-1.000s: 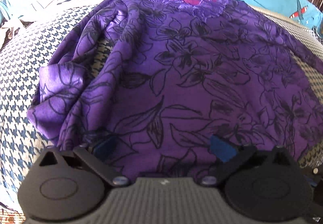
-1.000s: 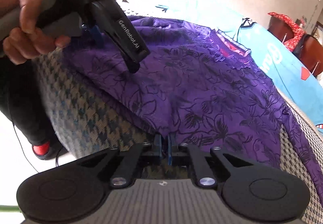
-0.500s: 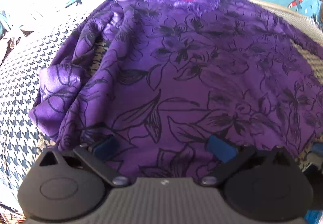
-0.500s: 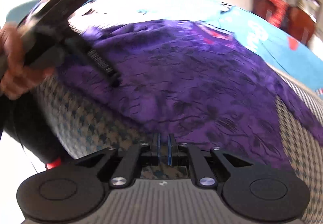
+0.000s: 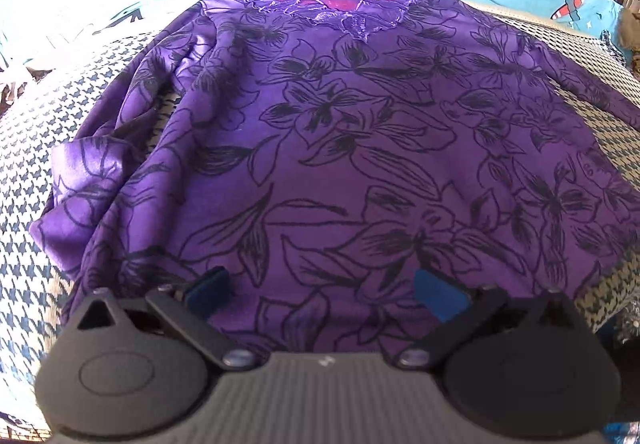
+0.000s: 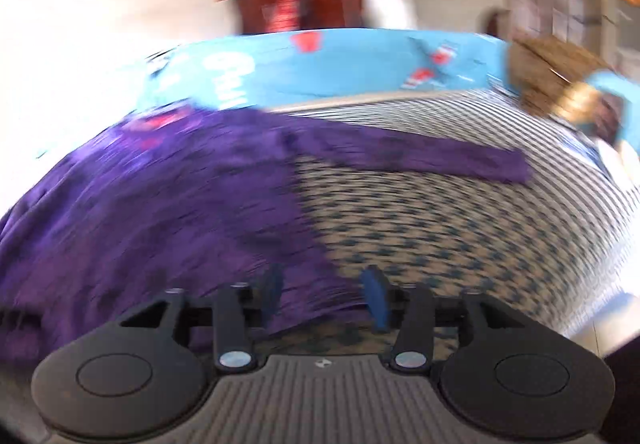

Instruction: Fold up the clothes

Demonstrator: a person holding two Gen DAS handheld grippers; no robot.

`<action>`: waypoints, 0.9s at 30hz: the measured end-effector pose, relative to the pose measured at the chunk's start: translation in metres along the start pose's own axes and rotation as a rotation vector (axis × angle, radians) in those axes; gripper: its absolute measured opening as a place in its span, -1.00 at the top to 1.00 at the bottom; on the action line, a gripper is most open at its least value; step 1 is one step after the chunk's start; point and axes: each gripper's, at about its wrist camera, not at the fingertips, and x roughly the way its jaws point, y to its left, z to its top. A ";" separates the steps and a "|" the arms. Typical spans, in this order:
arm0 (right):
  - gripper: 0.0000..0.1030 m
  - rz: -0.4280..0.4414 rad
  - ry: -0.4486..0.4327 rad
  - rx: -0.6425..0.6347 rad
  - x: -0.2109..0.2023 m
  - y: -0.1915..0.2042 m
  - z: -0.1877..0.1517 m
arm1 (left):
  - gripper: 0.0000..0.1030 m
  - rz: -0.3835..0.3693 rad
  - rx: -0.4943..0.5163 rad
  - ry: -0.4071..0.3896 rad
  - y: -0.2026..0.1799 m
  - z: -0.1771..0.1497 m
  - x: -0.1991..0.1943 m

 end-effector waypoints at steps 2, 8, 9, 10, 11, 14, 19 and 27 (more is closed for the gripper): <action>0.07 -0.017 0.030 0.098 0.008 -0.015 0.004 | -1.00 0.001 -0.001 0.001 -0.001 0.001 0.000; 0.07 0.054 0.075 0.210 0.026 -0.036 0.019 | -1.00 -0.003 -0.014 0.005 0.001 0.001 0.001; 0.07 0.070 0.082 0.198 0.028 -0.035 0.024 | -1.00 -0.001 -0.014 0.006 0.000 0.001 0.002; 0.07 0.088 0.092 0.180 0.031 -0.034 0.028 | -1.00 0.000 -0.014 0.005 0.000 0.001 0.002; 0.07 0.110 0.107 0.157 0.035 -0.032 0.033 | -1.00 0.001 -0.014 0.005 0.000 0.001 0.003; 0.07 0.162 0.149 0.107 0.050 -0.029 0.047 | -1.00 0.003 -0.015 0.005 -0.001 0.002 0.005; 0.07 0.208 0.224 0.110 0.082 -0.028 0.057 | -1.00 0.006 -0.016 0.005 -0.003 0.004 0.007; 0.07 0.199 0.262 0.105 0.113 -0.018 0.054 | -1.00 0.010 -0.014 0.005 -0.005 0.006 0.010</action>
